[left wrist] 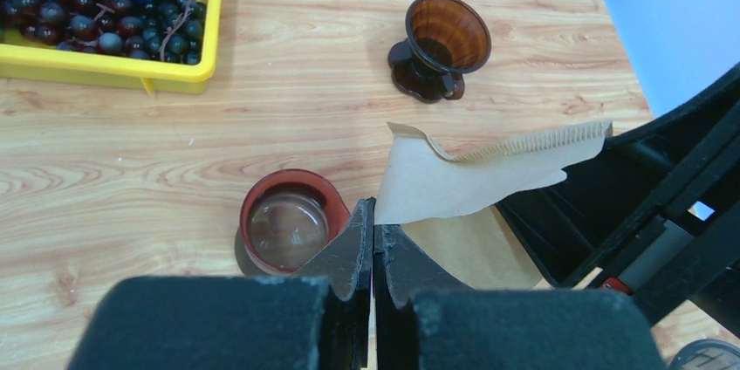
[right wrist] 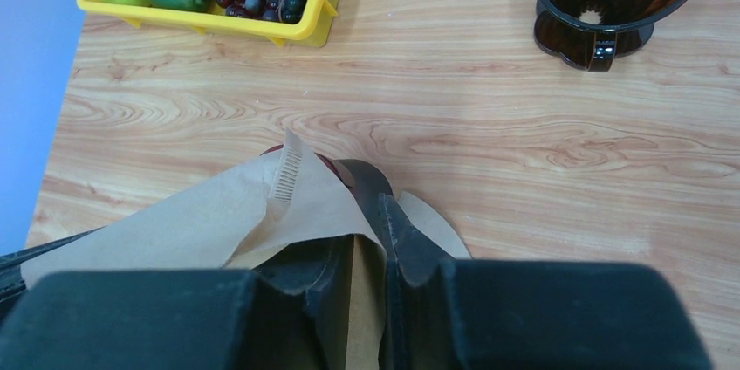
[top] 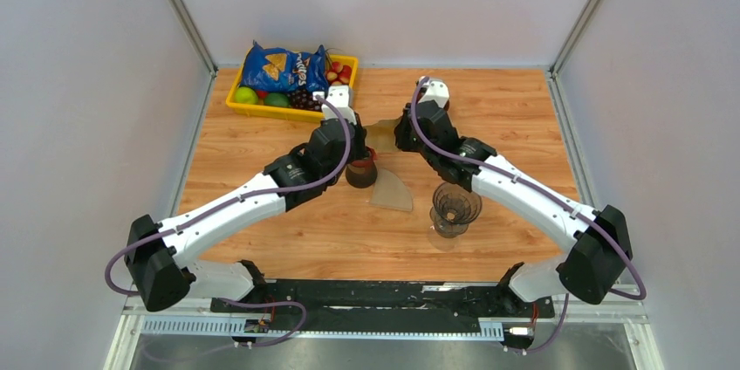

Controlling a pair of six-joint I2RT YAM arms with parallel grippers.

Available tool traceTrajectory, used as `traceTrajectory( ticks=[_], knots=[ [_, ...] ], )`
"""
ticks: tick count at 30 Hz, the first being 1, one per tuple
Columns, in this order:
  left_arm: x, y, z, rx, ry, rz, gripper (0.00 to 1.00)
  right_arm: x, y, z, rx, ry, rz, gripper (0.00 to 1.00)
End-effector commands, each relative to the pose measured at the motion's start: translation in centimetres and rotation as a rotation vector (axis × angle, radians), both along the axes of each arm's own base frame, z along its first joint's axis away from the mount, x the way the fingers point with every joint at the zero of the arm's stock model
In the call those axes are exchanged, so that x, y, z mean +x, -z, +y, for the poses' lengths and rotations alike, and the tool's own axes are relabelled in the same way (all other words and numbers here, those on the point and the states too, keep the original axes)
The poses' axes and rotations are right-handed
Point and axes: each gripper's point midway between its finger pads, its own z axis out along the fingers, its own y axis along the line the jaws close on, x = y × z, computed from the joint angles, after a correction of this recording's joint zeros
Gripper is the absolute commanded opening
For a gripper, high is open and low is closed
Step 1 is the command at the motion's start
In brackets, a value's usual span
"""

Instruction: Place the coffee filter in the dripper

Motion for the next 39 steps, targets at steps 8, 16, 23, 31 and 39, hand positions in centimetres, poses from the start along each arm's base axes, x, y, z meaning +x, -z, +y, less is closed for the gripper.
traceTrajectory(
  ticks=[8,16,23,31,39],
  knots=[
    [-1.1,-1.9,0.6,-0.055,0.029,-0.032,0.01,-1.2,-3.1,-0.8,0.056,-0.033,-0.049,0.07],
    [-2.4,-2.9,-3.4,-0.160,0.234,-0.056,0.16,-1.8,-4.4,1.0,0.155,-0.088,-0.016,0.00],
    [-3.1,-3.8,-3.4,-0.159,0.280,-0.088,0.83,-2.3,-4.2,0.0,0.099,-0.083,0.007,0.00],
    [-5.0,-7.0,-1.0,-0.178,0.314,-0.237,1.00,-3.7,-2.8,-3.5,-0.004,-0.111,0.127,0.00],
    [-4.6,-6.9,2.1,-0.166,0.191,-0.296,1.00,-9.0,-6.6,-7.0,-0.064,-0.187,0.218,0.00]
  ],
)
